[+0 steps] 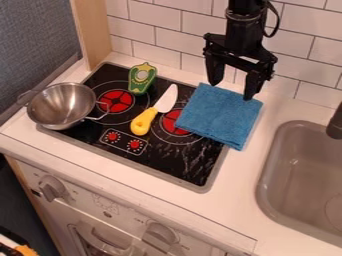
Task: Move the silver pot to the top right corner above the blue cloth
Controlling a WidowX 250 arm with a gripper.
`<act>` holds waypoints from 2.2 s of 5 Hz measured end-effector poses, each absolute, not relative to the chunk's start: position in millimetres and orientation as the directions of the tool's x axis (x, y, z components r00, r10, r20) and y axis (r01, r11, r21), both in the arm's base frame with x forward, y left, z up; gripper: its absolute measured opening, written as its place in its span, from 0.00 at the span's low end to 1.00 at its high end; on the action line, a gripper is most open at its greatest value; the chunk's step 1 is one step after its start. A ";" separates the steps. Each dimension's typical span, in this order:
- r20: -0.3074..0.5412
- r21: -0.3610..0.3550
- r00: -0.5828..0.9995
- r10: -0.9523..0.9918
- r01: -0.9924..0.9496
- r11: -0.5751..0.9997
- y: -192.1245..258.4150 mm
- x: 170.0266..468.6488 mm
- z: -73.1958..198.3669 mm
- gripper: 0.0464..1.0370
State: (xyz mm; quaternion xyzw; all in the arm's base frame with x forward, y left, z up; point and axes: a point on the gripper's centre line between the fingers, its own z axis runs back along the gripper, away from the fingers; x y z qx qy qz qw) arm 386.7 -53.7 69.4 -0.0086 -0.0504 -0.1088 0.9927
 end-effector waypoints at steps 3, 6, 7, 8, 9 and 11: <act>0.008 -0.002 1.000 -0.025 0.025 1.000 12.3 361.1 45.7 0.96; 0.052 0.101 0.926 0.375 -0.378 0.920 144.2 286.2 80.7 0.96; 0.013 0.084 0.880 0.474 -0.474 0.877 157.1 278.0 68.1 0.96; -0.008 0.090 0.841 0.542 -0.539 0.838 165.5 277.6 52.9 0.96; -0.014 0.097 0.810 0.586 -0.582 0.807 168.1 277.6 42.0 0.96; 0.020 0.091 0.771 0.637 -0.636 0.766 173.7 294.9 42.0 0.96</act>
